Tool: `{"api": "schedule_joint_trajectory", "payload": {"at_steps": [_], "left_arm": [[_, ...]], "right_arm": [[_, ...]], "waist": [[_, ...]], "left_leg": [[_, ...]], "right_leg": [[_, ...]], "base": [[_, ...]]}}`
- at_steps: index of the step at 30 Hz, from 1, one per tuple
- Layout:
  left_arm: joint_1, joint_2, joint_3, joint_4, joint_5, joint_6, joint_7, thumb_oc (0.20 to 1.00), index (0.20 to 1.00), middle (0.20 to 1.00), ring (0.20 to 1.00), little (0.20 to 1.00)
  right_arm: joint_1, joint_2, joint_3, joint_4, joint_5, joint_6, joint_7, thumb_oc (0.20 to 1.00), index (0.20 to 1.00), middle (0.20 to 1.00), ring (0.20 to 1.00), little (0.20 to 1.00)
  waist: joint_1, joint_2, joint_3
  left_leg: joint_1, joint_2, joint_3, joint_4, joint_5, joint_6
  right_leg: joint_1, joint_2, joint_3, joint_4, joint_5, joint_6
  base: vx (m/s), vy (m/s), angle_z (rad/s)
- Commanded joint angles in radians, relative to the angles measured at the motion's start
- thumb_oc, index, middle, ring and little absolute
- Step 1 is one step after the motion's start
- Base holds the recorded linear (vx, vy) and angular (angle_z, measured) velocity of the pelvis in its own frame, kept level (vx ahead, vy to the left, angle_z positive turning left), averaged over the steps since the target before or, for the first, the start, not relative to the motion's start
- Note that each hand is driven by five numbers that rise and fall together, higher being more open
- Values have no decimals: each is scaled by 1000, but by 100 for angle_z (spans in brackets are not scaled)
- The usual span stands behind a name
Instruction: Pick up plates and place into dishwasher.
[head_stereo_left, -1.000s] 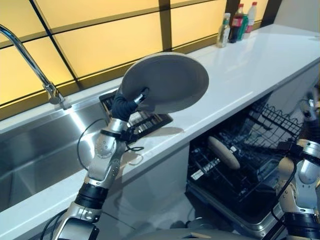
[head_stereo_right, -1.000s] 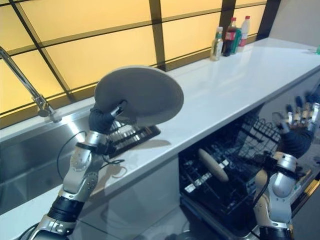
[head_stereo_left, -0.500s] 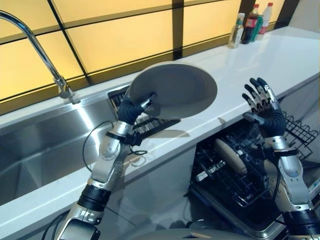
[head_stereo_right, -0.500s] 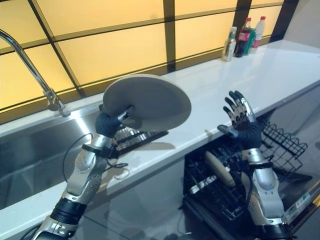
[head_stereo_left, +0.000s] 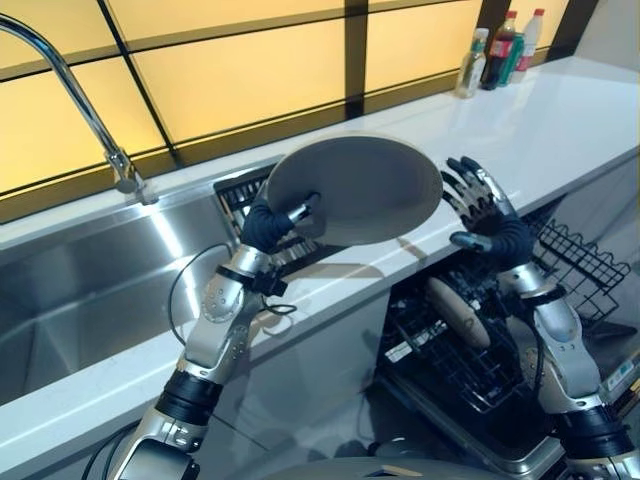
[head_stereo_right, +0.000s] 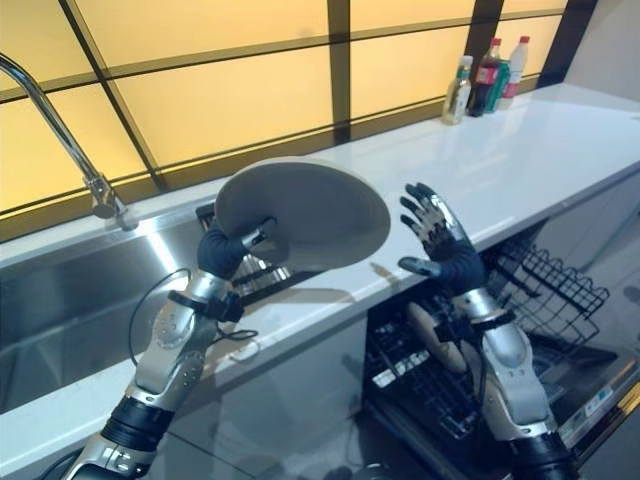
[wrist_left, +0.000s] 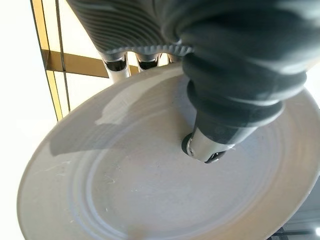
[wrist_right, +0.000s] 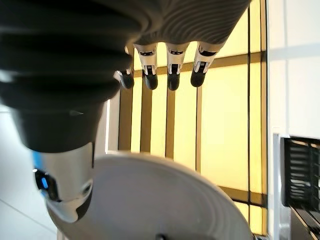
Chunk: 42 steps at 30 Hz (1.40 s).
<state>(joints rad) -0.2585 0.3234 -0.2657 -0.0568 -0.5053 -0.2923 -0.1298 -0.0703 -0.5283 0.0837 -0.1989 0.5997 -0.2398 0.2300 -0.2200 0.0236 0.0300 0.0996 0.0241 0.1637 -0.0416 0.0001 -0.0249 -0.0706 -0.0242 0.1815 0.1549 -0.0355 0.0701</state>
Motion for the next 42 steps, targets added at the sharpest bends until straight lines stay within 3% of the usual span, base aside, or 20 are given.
{"api": "schedule_joint_trajectory", "payload": {"at_steps": [1, 21, 22, 23, 25, 31, 37, 42], "left_arm": [[-6, 38, -25, -7, -37, -46, -11, 200, 200, 200, 200, 200], [-15, 31, -51, -1, -51, -44, -10, 200, 200, 200, 200, 200], [-14, 30, -51, -3, -59, -41, -14, 200, 200, 200, 200, 200], [-13, 30, -54, -2, -70, -41, -16, 200, 200, 200, 200, 200], [-13, 27, -63, 1, -80, -42, -19, 200, 200, 200, 200, 200], [-13, 6, -88, 17, -171, -54, -75, 200, 200, 200, 200, 200], [-4, 8, -99, 25, -211, -56, -108, 200, 200, 200, 200, 200], [-1, 0, -101, 56, -222, 5, -129, 200, 200, 200, 200, 200]], "right_arm": [[-88, 12, -9, -77, -10, -6, 6, 1000, 1000, 1000, 1000, 1000], [-154, 24, 68, -95, -18, 49, 84, 1000, 1000, 1000, 1000, 1000], [-156, 22, 75, -97, -20, 55, 92, 959, 959, 959, 959, 959], [-160, 19, 84, -99, -19, 60, 99, 831, 831, 831, 831, 831], [-175, 18, 104, -97, -6, 72, 113, 200, 200, 200, 200, 200], [-233, 38, 163, -64, 30, 119, 141, 200, 200, 200, 200, 200], [-233, 63, 162, -63, 131, 113, 156, 200, 200, 200, 200, 200], [-213, 86, 133, -42, 143, 101, 126, 200, 200, 200, 200, 200]], "waist": [[33, -45, -21], [55, -53, -13], [56, -54, -13], [57, -55, -12], [59, -56, -13], [70, -58, -14], [74, -57, -13], [67, -54, -15]], "left_leg": [[-62, -46, -49, 139, -127, 75], [-57, -40, -67, 134, -127, 74], [-56, -40, -67, 135, -128, 74], [-56, -40, -67, 136, -128, 75], [-56, -40, -67, 138, -129, 75], [-51, -37, -65, 142, -131, 72], [-48, -35, -65, 140, -132, 73], [-49, -36, -59, 148, -136, 73]], "right_leg": [[-37, -25, 9, 1, 105, 98], [-27, -31, 4, -9, 93, 97], [-27, -31, 4, -9, 93, 97], [-26, -32, 4, -10, 91, 97], [-25, -32, 4, -13, 88, 97], [-19, -35, -3, -25, 81, 93], [-17, -36, -3, -29, 80, 93], [-17, -38, 1, -31, 83, 95]], "base": [[0, 0, 0], [4, -1, 4], [0, 0, 0], [0, 0, 0], [0, 0, 0], [0, 0, 0], [0, 0, 0], [-42, 17, 2]]}}
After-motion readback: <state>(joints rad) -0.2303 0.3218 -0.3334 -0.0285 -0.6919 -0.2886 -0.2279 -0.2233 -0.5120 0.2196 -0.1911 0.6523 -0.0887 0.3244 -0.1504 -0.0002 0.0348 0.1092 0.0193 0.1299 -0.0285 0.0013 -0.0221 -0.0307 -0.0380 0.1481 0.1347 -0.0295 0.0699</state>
